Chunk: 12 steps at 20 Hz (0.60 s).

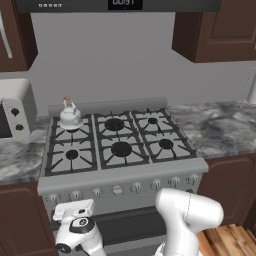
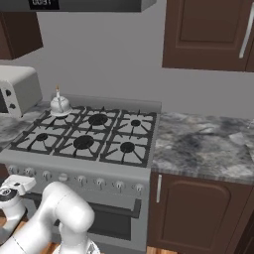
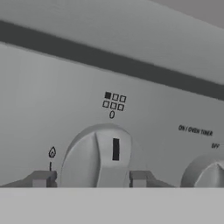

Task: Turn on the rear left burner of the stove.

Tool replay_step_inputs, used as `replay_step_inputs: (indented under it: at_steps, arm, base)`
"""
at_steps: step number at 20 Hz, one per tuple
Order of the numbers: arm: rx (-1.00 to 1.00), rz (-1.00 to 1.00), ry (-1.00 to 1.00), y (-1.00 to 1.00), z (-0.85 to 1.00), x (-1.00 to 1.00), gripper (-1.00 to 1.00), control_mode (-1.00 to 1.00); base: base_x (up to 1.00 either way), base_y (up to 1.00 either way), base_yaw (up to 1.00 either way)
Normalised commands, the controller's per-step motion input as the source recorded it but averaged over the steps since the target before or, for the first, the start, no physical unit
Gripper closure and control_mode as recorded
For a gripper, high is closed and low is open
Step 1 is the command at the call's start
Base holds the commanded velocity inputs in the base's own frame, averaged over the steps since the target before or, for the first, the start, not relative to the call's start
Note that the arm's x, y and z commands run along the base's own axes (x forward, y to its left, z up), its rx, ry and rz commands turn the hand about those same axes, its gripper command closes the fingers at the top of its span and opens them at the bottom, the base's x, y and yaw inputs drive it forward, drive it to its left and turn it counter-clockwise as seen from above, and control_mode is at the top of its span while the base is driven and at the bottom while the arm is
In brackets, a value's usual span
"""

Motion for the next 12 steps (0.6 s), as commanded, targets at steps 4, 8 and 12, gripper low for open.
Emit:
replay_step_inputs:
  at_steps: [4,8,12]
  arm:
    - [-0.28,0.02,0.19,0.10,0.03,-0.01,1.00,-1.00]
    - [-0.43,0.05,0.48,0.00,0.00,0.00,1.00,-1.00]
    - [-0.54,0.12,0.55,0.00,0.00,0.00,1.00,-1.00]
  base:
    - [0.00,0.00,0.00]
    - [0.00,0.00,0.00]
    - [0.00,0.00,0.00]
